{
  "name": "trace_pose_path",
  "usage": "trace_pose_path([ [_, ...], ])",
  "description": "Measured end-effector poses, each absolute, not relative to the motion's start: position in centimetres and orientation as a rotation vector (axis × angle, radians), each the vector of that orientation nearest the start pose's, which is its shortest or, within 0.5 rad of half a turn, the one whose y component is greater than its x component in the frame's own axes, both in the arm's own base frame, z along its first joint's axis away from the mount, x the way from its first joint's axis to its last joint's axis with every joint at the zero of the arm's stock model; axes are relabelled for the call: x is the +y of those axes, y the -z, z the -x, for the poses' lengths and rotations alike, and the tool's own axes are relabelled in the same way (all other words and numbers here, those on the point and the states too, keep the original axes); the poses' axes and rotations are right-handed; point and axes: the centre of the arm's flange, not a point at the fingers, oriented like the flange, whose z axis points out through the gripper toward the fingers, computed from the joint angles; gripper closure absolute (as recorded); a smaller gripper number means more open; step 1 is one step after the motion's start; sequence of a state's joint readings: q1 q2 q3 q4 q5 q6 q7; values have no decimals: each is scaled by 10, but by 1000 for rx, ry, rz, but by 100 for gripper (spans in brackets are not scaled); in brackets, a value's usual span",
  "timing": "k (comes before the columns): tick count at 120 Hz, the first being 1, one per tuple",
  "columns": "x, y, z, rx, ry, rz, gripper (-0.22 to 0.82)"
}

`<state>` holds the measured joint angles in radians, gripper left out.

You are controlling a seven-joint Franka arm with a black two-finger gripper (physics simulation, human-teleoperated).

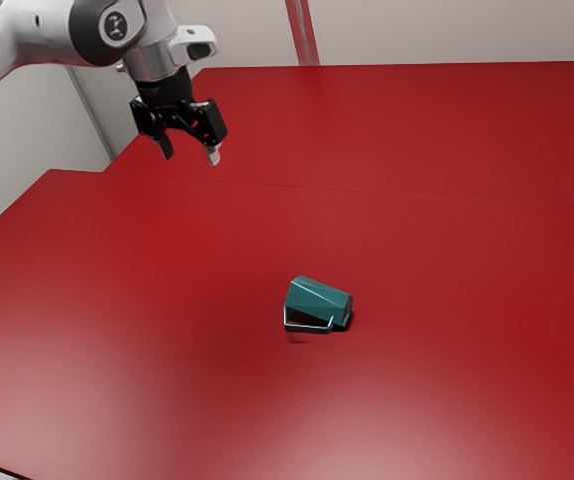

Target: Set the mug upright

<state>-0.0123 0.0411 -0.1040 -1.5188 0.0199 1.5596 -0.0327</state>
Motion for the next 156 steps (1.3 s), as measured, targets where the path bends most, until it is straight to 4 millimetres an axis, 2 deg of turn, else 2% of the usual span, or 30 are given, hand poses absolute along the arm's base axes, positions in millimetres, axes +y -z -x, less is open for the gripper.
trace_pose_path([
  [28,-56,-626,-565,108,29,3114,0],
  [53,-59,-601,-564,98,-4,3159,0],
  [73,-66,-551,-548,42,-140,3297,0],
  [85,-70,-519,-545,-16,-223,3387,0],
  [95,-71,-483,-540,-72,-295,3449,0],
  [110,-72,-443,-542,-144,-315,3563,0],
  [122,-64,-417,-543,-198,-298,3653,0],
  [138,-39,-384,-553,-248,-245,3755,0],
  [146,-31,-368,-559,-230,-220,3801,0],
  [156,-31,-358,-562,-156,-167,3851,0],
])
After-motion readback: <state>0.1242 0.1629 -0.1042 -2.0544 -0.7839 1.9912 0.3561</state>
